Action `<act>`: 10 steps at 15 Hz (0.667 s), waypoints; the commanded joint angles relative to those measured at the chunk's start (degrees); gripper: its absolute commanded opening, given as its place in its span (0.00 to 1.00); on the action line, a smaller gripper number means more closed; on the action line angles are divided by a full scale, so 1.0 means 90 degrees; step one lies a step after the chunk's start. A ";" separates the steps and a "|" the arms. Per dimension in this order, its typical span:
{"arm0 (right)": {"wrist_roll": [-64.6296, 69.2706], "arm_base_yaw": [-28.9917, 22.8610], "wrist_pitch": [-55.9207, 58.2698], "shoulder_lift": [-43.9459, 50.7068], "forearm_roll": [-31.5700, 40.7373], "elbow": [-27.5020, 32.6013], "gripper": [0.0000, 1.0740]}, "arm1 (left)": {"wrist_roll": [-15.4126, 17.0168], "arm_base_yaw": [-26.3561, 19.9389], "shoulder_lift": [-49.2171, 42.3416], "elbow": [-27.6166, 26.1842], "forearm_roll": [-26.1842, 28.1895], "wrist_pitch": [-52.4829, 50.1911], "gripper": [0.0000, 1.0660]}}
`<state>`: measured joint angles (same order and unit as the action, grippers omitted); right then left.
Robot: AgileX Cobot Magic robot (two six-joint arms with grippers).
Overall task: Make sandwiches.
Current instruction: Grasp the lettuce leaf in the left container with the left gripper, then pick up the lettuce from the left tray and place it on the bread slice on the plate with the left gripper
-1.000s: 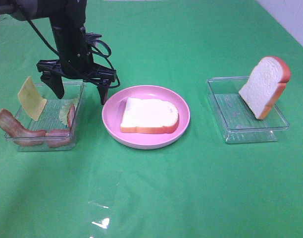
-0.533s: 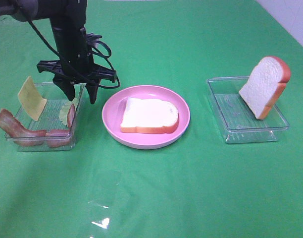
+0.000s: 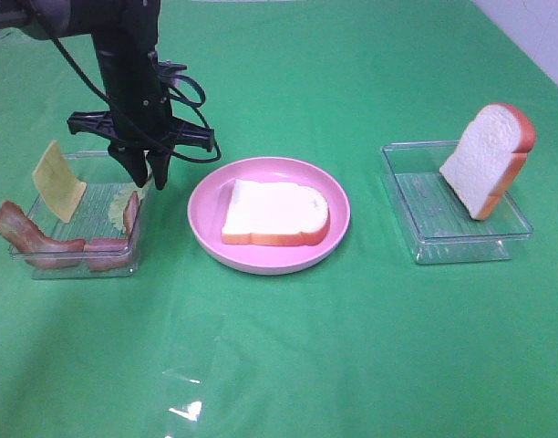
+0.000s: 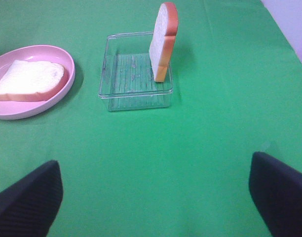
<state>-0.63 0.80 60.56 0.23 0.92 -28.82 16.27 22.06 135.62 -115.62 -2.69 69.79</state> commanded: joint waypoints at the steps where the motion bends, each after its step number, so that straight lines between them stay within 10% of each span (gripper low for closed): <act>1: 0.0032 0.0000 -0.0032 0.0153 0.0019 0.0019 0.91 | 0.0064 0.0019 0.0006 -0.0006 0.0070 0.0350 0.00; 10: 0.0032 0.0000 -0.0032 0.0153 0.0019 0.0019 0.91 | 0.0025 0.0038 -0.0076 -0.0598 0.0395 0.0477 0.00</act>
<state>-0.63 0.80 60.56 0.23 0.92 -28.82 16.27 22.06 135.56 -120.66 0.00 70.24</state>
